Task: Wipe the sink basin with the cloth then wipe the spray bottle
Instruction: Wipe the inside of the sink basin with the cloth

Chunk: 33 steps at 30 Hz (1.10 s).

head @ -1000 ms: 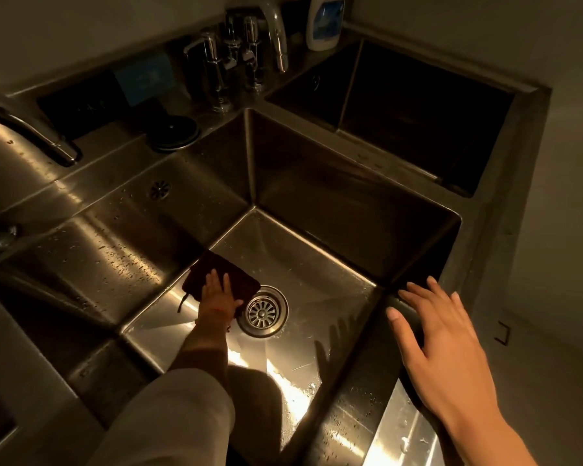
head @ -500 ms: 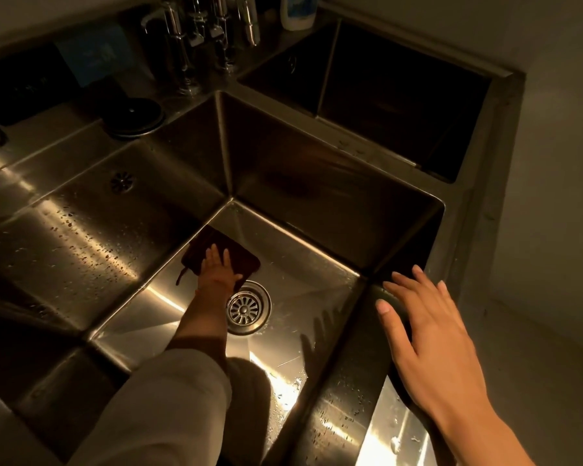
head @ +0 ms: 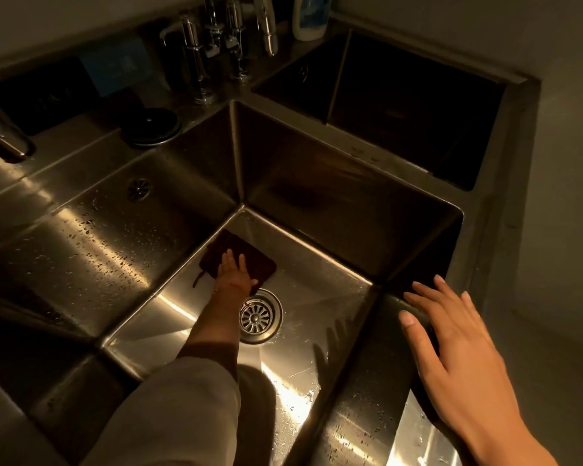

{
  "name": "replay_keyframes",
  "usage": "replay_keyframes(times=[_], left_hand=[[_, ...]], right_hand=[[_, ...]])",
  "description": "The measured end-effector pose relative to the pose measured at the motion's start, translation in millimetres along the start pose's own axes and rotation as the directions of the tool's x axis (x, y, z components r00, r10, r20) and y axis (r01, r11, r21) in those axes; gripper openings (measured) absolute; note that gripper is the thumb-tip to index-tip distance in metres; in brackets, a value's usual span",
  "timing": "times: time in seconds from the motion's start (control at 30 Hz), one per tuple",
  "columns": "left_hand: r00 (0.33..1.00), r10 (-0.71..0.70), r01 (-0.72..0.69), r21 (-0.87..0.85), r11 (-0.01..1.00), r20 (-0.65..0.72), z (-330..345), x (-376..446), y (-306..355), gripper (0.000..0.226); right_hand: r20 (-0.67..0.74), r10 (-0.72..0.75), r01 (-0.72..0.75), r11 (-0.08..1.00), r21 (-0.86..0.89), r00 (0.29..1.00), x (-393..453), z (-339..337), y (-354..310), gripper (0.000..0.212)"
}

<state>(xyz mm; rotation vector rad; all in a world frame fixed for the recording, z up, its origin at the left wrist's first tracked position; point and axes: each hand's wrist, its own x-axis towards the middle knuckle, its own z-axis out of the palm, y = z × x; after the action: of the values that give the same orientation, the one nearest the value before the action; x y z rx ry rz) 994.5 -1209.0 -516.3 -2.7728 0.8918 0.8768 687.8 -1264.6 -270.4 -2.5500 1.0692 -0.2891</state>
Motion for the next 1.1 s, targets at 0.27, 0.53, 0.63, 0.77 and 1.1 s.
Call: replay_keyframes(times=[0.27, 0.53, 0.63, 0.77, 1.1], left_hand=[[0.999, -0.045, 0.045, -0.022, 0.999, 0.01, 14, -13, -18, 0.079], [0.993, -0.115, 0.117, -0.06, 0.991, 0.027, 23, -32, -45, 0.079], [0.99, -0.138, 0.139, -0.062, 0.988, 0.032, 25, -39, -50, 0.078], [0.986, -0.164, 0.166, -0.059, 0.984, 0.038, 29, -50, -58, 0.079], [0.969, -0.233, 0.237, -0.042, 0.971, 0.078, 40, -71, -78, 0.081]], right_hand=[[0.005, 0.008, -0.008, 1.0, 0.015, 1.0, -1, 1, 0, 0.058], [0.002, -0.003, 0.003, 1.0, 0.021, 1.0, -1, 1, -1, 0.057], [-0.008, -0.006, 0.006, 1.0, 0.024, 1.0, -2, 0, 1, 0.055], [-0.013, -0.013, 0.013, 1.0, 0.027, 1.0, -2, 0, 2, 0.055], [0.009, 0.009, -0.009, 0.999, 0.047, 1.0, -2, -2, -1, 0.061]])
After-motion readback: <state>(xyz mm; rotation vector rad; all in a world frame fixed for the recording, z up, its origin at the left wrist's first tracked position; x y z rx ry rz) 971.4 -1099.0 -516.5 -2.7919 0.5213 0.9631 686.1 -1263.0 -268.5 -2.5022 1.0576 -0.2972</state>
